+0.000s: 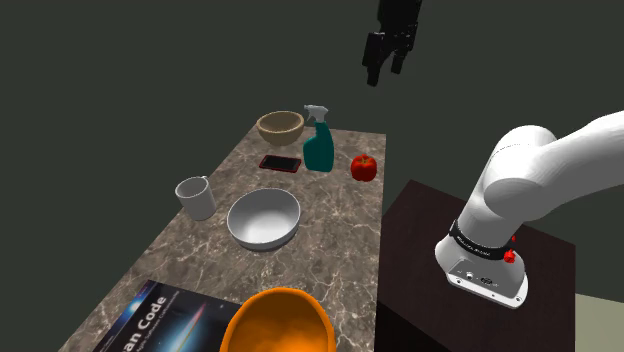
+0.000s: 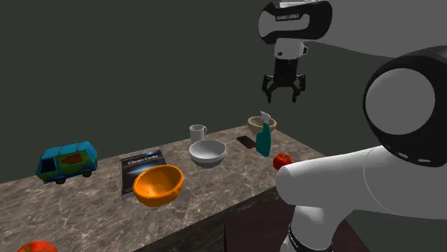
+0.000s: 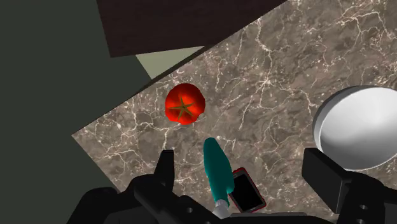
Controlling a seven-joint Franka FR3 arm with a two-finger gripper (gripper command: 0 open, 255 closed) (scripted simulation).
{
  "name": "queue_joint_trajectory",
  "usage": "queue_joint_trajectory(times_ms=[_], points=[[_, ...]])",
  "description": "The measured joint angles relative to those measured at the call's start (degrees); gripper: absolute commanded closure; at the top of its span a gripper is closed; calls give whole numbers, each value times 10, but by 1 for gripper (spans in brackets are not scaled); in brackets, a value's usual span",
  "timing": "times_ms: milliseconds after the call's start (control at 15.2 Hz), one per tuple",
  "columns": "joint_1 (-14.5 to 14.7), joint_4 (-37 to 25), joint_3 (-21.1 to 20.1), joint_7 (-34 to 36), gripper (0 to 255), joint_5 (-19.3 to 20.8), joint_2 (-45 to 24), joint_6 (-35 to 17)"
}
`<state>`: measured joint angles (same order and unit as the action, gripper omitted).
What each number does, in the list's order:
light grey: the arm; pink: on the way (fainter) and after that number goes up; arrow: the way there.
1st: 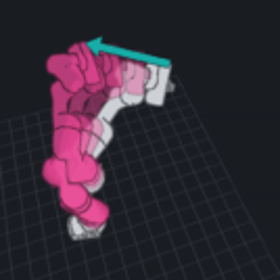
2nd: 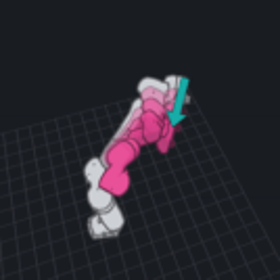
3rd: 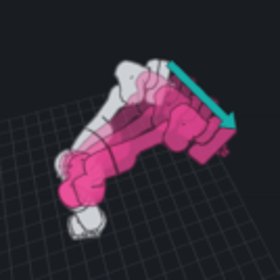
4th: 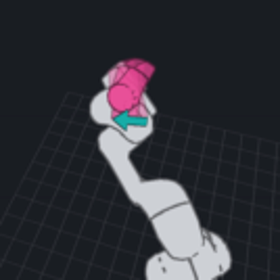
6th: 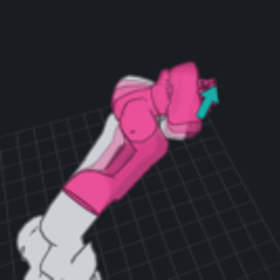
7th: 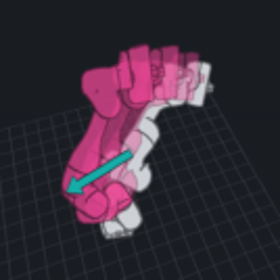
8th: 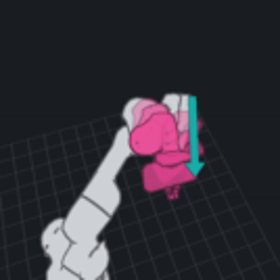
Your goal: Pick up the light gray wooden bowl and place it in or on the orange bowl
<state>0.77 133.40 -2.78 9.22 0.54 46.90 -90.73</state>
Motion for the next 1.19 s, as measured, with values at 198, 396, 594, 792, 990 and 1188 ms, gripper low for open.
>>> queue_joint_trajectory(times_ms=[198,396,594,792,990,1188], points=[[3,16,-7,9,0,-8,-3,-18],[9,41,-23,30,0,-25,-27,-65],[16,72,-40,50,0,-44,-50,-119],[24,93,-59,71,0,-62,-82,-173],[33,107,-81,93,0,-80,-117,-223],[39,116,-100,112,0,-94,-169,-284]])
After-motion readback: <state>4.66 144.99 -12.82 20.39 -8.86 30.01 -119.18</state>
